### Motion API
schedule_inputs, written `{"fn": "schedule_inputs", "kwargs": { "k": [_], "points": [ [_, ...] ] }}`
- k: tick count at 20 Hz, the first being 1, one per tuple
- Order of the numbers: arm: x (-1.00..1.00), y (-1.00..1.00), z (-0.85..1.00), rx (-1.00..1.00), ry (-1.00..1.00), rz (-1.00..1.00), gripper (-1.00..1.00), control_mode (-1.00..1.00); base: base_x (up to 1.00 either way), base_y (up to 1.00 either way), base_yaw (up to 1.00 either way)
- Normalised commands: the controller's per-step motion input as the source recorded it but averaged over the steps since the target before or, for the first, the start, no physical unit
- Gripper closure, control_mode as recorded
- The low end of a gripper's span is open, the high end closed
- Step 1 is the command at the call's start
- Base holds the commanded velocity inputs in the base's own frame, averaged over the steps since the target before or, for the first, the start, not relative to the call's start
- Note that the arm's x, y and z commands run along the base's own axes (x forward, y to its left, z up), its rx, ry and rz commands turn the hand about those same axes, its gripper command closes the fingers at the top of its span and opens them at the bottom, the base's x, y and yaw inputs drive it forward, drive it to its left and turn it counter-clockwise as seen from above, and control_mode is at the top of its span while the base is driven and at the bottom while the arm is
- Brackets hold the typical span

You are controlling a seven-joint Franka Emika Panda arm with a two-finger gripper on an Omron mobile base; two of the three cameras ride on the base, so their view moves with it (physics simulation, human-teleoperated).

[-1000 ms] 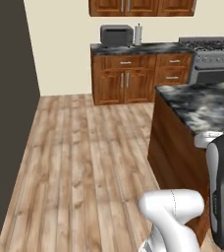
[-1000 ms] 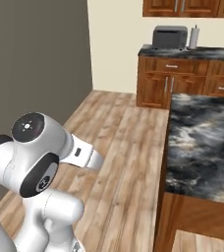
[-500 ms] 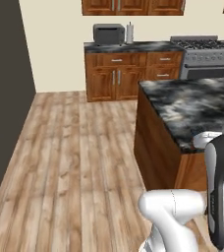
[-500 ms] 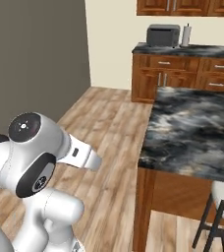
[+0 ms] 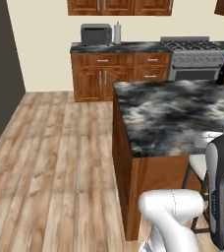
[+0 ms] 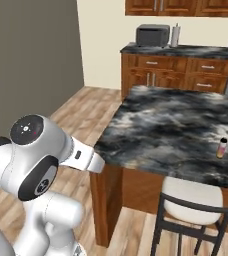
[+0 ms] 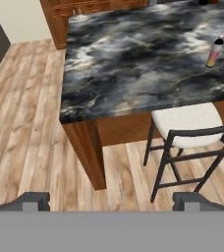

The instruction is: Place the large bottle from the dining counter next to the other large bottle outside the sink, and place the small bottle from the dining counter next to the other small bottle inside the sink.

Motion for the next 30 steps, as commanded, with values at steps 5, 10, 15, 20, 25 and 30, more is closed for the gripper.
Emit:
{"fn": "schedule_inputs", "kwargs": {
  "k": [5,10,15,20,25,30],
  "points": [
    [0.0,0.0,0.0,0.0,0.0,0.0,-1.0,1.0,0.0,-0.94,0.09],
    [0.0,0.0,0.0,0.0,0.0,0.0,-1.0,1.0,0.02,-0.89,0.1],
    [0.0,0.0,0.0,0.0,0.0,0.0,-1.0,1.0,0.28,-0.55,0.15],
    [0.0,0.0,0.0,0.0,0.0,0.0,-1.0,1.0,0.46,-0.41,0.16],
    [0.0,0.0,0.0,0.0,0.0,0.0,-1.0,1.0,0.35,-0.63,0.12],
    [0.0,0.0,0.0,0.0,0.0,0.0,-1.0,1.0,0.23,-0.79,0.1]
  ]
}}
